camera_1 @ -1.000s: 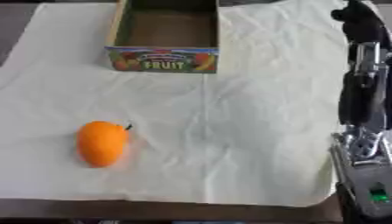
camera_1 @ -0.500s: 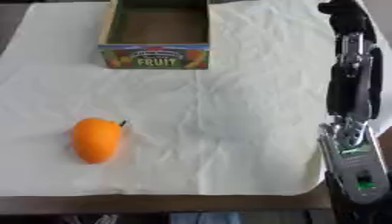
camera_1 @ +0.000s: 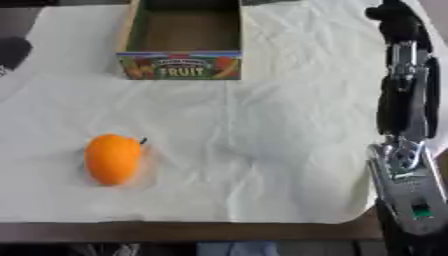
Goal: Pick up objects on the table and place them in the box.
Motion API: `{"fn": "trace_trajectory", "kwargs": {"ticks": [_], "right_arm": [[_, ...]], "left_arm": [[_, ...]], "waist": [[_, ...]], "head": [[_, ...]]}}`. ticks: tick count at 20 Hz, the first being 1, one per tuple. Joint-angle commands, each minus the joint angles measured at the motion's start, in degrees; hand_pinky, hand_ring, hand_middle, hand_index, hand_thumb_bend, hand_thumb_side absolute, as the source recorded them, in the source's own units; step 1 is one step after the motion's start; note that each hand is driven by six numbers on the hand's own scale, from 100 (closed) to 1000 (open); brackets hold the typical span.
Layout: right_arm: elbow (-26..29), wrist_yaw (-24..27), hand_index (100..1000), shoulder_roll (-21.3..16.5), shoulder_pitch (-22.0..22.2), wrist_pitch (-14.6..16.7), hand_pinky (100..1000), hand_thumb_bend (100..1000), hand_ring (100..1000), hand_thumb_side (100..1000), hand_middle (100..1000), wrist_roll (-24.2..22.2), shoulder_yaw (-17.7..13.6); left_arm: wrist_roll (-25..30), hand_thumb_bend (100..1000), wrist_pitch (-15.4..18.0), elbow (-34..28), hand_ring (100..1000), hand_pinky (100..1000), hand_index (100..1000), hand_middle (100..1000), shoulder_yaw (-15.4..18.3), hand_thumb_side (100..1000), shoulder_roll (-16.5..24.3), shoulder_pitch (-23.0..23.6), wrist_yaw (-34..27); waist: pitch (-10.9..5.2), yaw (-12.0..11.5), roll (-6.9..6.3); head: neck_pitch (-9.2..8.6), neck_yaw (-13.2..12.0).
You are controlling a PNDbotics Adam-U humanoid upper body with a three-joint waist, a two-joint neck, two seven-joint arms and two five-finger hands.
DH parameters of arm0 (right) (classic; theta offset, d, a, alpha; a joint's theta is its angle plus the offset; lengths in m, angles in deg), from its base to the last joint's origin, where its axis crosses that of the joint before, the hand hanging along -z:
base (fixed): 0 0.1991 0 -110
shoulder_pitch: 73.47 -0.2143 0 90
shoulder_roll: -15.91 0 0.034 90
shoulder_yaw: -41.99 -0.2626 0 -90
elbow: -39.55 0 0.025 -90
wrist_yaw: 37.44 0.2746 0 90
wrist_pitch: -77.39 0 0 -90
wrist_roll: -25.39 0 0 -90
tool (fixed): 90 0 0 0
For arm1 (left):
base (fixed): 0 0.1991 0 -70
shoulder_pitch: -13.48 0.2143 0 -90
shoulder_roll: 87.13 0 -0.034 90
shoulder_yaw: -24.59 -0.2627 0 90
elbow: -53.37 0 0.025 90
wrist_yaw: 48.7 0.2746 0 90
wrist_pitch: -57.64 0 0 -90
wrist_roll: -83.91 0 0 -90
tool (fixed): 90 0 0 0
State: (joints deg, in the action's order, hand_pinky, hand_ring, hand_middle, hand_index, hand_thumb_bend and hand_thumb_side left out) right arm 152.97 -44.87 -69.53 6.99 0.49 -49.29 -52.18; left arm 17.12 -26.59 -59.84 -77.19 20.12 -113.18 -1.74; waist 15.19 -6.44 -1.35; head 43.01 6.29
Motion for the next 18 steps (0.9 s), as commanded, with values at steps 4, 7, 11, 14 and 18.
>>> {"fn": "trace_trajectory", "kwargs": {"ticks": [4, 7, 11, 14, 18], "right_arm": [[1.2, -0.2, 882, -1.3, -0.3, -0.2, 984, 100, 940, 1000, 735, -0.3, 0.2], [1.2, -0.2, 882, -1.3, -0.3, -0.3, 985, 100, 941, 1000, 734, -0.5, 0.3], [1.2, -0.2, 882, -1.3, -0.3, -0.4, 986, 100, 940, 1000, 734, -0.6, 0.4], [1.2, -0.2, 881, -1.2, -0.2, -0.5, 986, 100, 940, 1000, 732, -0.7, 0.5], [1.2, -0.2, 880, -1.1, -0.2, -0.6, 987, 100, 940, 1000, 731, -0.9, 0.6]], "left_arm": [[8.9, 744, 3.9, 1.9, 575, 501, 898, 701, -3.7, 1000, 2.3, -2.5, -2.3], [13.6, 815, 5.5, 3.4, 579, 504, 911, 707, -5.0, 1000, 2.5, -2.4, -6.2], [18.8, 835, 7.1, 4.5, 588, 516, 939, 711, -5.4, 987, 2.8, -2.1, -8.9], [22.4, 785, 8.0, 6.5, 574, 510, 978, 674, -6.0, 950, 2.6, -1.8, -9.7], [24.8, 750, 8.5, 9.5, 560, 502, 975, 656, -7.0, 914, 1.6, -2.0, -8.8]], "waist": [[-0.8, 0.2, -0.2], [-0.78, 0.1, -0.42], [-0.79, 0.1, -0.55], [-0.78, 0.2, -0.51], [-0.75, 0.2, -0.51]], "head": [[-0.42, -0.7], [-0.58, -0.7], [-0.75, -0.6], [-0.83, -0.6], [-0.75, -0.7]]}}
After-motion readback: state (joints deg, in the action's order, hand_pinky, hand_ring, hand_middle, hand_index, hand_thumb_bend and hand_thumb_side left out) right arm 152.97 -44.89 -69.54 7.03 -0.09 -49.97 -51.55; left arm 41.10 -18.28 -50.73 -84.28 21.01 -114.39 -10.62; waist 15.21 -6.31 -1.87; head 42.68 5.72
